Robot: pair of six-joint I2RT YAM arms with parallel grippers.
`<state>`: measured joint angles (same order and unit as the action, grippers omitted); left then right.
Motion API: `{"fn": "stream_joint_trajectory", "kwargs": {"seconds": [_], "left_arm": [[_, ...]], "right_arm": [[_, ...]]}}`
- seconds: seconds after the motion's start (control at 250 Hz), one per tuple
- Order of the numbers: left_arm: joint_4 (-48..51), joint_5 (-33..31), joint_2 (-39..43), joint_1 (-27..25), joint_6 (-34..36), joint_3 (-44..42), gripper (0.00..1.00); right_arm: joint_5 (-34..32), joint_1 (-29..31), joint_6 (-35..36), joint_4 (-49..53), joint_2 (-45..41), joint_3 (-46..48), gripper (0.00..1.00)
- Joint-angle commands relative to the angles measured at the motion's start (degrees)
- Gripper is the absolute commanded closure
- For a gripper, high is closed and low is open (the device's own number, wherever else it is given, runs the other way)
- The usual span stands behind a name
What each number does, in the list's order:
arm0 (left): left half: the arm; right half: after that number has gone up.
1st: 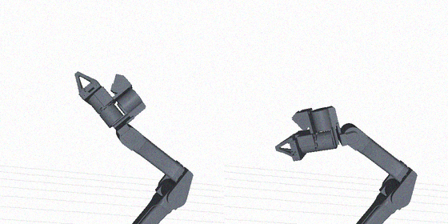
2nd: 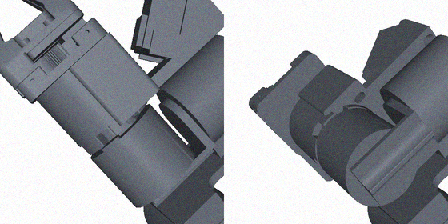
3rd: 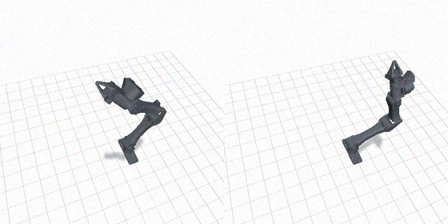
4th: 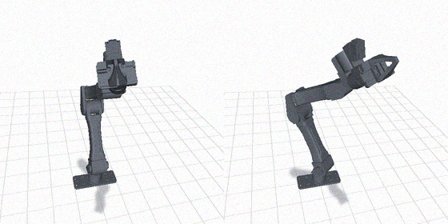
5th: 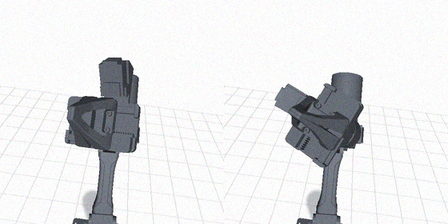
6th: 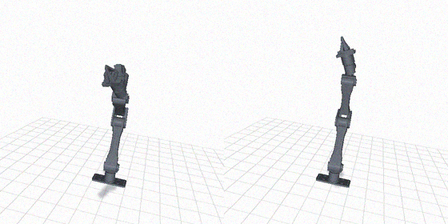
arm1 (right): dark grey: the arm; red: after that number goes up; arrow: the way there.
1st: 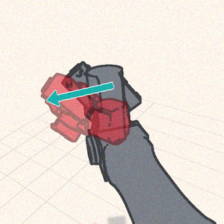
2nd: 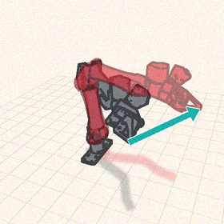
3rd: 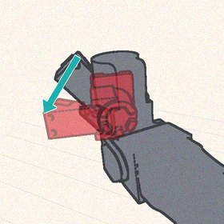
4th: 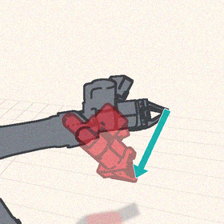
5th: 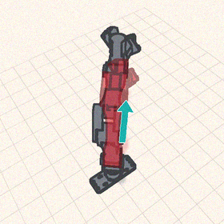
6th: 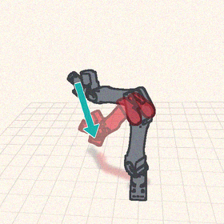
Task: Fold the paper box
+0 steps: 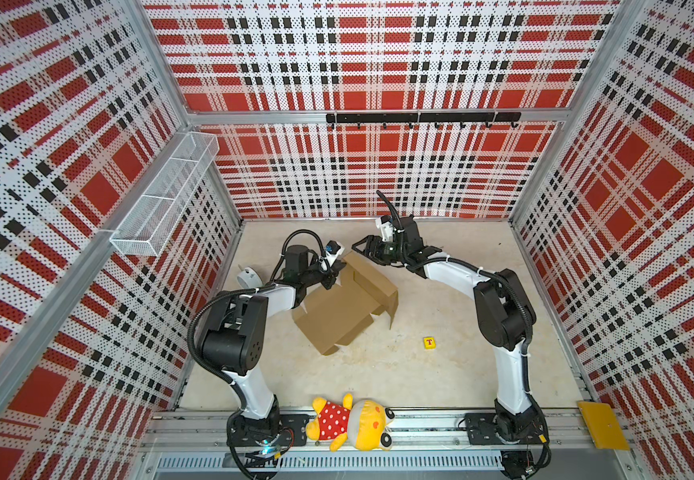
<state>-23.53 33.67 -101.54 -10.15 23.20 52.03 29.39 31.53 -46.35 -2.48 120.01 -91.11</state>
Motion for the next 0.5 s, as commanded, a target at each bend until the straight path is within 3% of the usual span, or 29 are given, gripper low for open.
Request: {"fn": "stream_joint_trajectory", "kwargs": {"seconds": [0.0,0.2,0.396,0.5], "left_arm": [[0.7,-1.1,-1.6,0.4,0.0,1.0,0.91],[0.9,-1.1,-1.9,0.4,-0.2,1.3,0.90],[2.5,-1.7,-2.4,0.6,-0.8,2.6,0.90],[3.5,-2.1,-2.9,0.6,-1.0,3.5,0.84]], "right_arm": [[-0.1,0.8,1.6,-3.3,0.8,-1.0,0.34],[-0.5,1.9,2.6,-2.1,2.7,-2.1,0.34],[-1.1,2.3,3.1,0.4,5.4,-4.0,0.41],[-1.4,2.3,2.9,1.5,6.0,-4.2,0.44]]}}
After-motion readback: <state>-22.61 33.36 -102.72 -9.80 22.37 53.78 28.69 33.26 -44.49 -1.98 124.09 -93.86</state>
